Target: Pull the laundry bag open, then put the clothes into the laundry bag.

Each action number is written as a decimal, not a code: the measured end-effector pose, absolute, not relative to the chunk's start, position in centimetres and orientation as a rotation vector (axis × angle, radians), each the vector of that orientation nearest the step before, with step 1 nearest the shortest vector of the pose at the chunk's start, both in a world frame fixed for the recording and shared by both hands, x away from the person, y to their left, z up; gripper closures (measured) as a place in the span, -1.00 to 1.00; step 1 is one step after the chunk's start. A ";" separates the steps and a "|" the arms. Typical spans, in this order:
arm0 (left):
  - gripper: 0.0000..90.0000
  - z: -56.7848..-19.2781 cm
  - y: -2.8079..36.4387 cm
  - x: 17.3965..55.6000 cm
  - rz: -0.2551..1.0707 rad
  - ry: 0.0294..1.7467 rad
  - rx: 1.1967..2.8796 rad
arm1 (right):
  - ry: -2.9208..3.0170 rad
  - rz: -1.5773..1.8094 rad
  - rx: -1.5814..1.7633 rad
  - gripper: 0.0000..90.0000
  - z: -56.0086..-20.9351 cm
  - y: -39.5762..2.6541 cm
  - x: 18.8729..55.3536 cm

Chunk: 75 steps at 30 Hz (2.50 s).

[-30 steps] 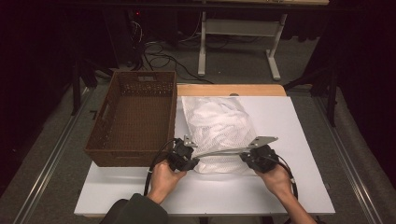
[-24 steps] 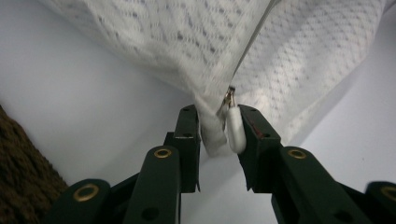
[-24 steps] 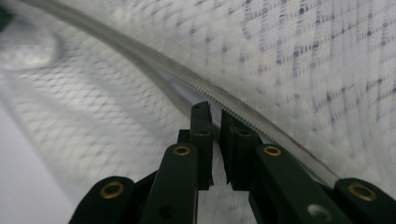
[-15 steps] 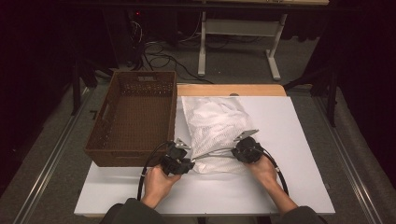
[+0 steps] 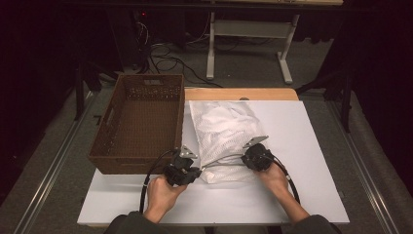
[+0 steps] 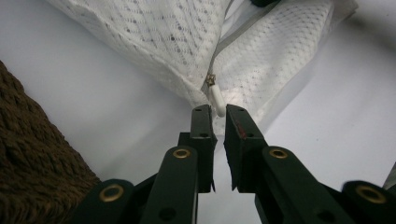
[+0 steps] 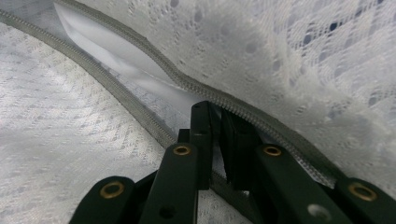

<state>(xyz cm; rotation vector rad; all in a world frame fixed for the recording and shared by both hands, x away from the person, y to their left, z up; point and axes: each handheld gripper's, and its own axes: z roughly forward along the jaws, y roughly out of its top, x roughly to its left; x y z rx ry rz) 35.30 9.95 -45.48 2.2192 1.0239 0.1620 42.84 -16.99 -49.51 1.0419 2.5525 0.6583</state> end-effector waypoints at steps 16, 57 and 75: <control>0.62 -46.9 7.5 36.7 0.120 0.937 2.258 | 2.542 0.653 1.040 0.87 -49.6 -16.8 42.7; 0.90 -47.7 9.5 38.0 0.066 1.026 2.221 | 2.547 0.665 1.026 0.74 -49.6 -17.1 42.9; 0.92 -47.7 9.3 37.9 0.040 1.015 2.213 | 2.559 0.808 1.008 0.63 -47.9 -17.1 41.3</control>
